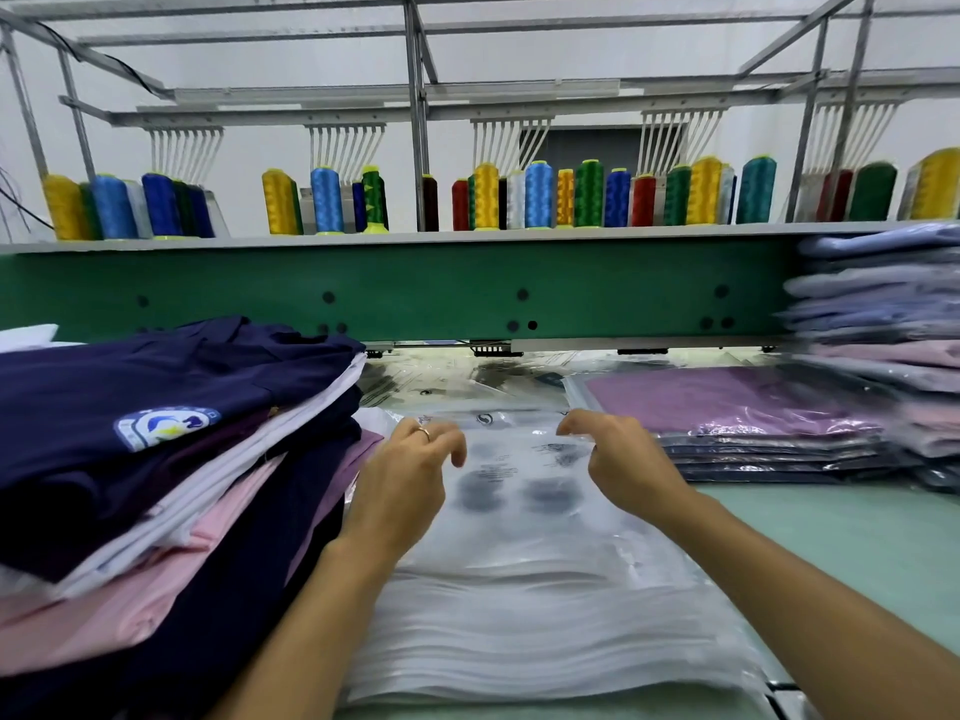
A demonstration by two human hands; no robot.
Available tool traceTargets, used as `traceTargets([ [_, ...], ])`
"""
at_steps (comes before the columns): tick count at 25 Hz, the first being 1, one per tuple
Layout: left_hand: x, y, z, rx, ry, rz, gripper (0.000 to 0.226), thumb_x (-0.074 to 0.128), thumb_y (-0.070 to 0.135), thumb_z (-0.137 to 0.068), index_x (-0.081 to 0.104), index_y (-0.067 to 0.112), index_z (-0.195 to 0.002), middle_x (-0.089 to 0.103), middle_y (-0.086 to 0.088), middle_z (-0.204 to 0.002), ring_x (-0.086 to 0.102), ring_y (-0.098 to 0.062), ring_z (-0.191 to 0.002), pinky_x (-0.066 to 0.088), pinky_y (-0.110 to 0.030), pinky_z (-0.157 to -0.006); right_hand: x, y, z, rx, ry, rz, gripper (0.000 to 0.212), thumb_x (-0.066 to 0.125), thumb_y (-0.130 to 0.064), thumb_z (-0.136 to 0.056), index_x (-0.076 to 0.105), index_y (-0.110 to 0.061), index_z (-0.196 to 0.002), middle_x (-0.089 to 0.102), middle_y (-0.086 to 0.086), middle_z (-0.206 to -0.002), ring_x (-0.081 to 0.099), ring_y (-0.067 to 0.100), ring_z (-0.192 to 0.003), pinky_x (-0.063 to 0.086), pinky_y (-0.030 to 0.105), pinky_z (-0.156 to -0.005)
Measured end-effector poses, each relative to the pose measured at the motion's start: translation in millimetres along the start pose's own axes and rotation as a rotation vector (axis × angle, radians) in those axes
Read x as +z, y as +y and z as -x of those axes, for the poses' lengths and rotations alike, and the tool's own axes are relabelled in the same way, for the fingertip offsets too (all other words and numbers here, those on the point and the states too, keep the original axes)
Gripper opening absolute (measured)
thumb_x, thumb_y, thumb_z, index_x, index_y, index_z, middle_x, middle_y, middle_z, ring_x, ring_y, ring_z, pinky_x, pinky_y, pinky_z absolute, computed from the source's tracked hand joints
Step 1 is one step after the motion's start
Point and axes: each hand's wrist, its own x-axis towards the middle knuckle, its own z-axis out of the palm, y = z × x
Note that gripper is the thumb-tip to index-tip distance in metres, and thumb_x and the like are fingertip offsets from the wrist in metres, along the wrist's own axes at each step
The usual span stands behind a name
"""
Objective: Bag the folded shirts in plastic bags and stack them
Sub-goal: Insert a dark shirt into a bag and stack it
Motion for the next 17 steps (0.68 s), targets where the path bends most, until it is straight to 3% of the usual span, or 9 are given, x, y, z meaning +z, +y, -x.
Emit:
traceTargets([
  [2,6.2,-4.8,2.4,-0.061,-0.21,-0.052,0.041,0.056,0.011,-0.093,0.058,0.043,-0.119,0.049,0.021,-0.143,0.045,-0.012,-0.122,0.05,-0.032,-0.072,0.1,5.2,-5.2,0.004,0.093,-0.022,0.064,0.037,0.021,-0.078,0.072,-0.018,-0.116,0.07,0.008,-0.124,0.066,0.029,-0.106,0.058,0.047,-0.084],
  [4,9.0,-8.3,5.2,-0.158,-0.256,-0.085,0.078,0.049,-0.007,-0.083,0.043,0.046,-0.14,0.035,0.018,-0.156,0.045,-0.017,-0.125,0.053,-0.035,-0.071,-2.9,7.5,-9.8,-0.056,0.27,-0.047,0.06,0.038,0.023,-0.079,0.075,-0.01,-0.112,0.072,0.014,-0.116,0.066,0.032,-0.108,0.056,0.048,-0.09],
  [7,1.2,-4.9,0.0,-0.15,0.117,-0.012,0.101,0.044,-0.026,-0.064,0.041,0.029,-0.15,0.034,0.012,-0.159,0.055,-0.02,-0.109,0.044,-0.025,-0.052,-10.3,3.8,-10.9,-0.288,0.568,-0.073,0.051,0.044,0.028,-0.082,0.076,-0.002,-0.108,0.072,0.014,-0.117,0.06,0.029,-0.123,0.049,0.042,-0.107],
  [9,-2.8,-3.5,-3.5,-0.118,0.281,-0.002,0.103,0.045,-0.03,-0.058,0.045,0.02,-0.148,0.036,0.011,-0.159,0.051,-0.017,-0.124,0.046,-0.019,-0.054,-16.2,4.1,-10.6,-0.43,0.692,-0.067,0.048,0.044,0.027,-0.084,0.074,0.0,-0.109,0.069,0.012,-0.122,0.056,0.027,-0.129,0.042,0.033,-0.113],
  [10,-1.7,-4.4,-2.3,-0.12,0.28,0.017,0.1,0.046,-0.03,-0.058,0.05,0.02,-0.145,0.04,0.01,-0.156,0.049,-0.017,-0.13,0.05,-0.021,-0.058,-17.3,7.3,-10.1,-0.451,0.702,-0.067,0.047,0.044,0.025,-0.085,0.074,-0.001,-0.109,0.068,0.011,-0.124,0.055,0.027,-0.13,0.041,0.032,-0.114],
  [12,3.7,-8.6,2.8,-0.207,0.089,0.039,0.079,0.052,-0.023,-0.067,0.065,0.026,-0.127,0.06,0.005,-0.14,0.057,-0.019,-0.122,0.055,-0.032,-0.071,-15.4,16.2,-8.7,-0.329,0.573,-0.112,0.046,0.042,0.02,-0.088,0.073,-0.006,-0.109,0.069,0.011,-0.123,0.06,0.027,-0.125,0.049,0.037,-0.108],
  [13,6.0,-11.1,6.7,-0.26,-0.064,0.022,0.064,0.055,-0.016,-0.073,0.069,0.031,-0.115,0.067,0.003,-0.126,0.062,-0.02,-0.112,0.054,-0.034,-0.075,-13.1,21.2,-8.3,-0.213,0.411,-0.124,0.045,0.042,0.017,-0.091,0.074,-0.009,-0.109,0.071,0.01,-0.121,0.066,0.025,-0.117,0.055,0.038,-0.1],
  [15,8.0,-15.4,12.1,-0.309,-0.354,-0.034,0.039,0.056,0.0,-0.081,0.07,0.033,-0.096,0.069,0.005,-0.107,0.065,-0.022,-0.095,0.052,-0.033,-0.074,-4.6,32.8,-7.9,-0.016,0.028,-0.062,0.037,0.048,0.007,-0.096,0.075,-0.015,-0.109,0.074,0.005,-0.115,0.07,0.017,-0.101,0.06,0.037,-0.089],
  [17,7.4,-17.6,11.9,-0.332,-0.442,-0.033,0.032,0.051,0.003,-0.078,0.067,0.031,-0.085,0.068,0.007,-0.099,0.064,-0.021,-0.09,0.053,-0.032,-0.073,1.4,42.9,-7.3,0.062,-0.189,-0.019,0.027,0.056,-0.004,-0.097,0.077,-0.021,-0.099,0.077,-0.004,-0.1,0.07,0.008,-0.091,0.059,0.036,-0.087],
])
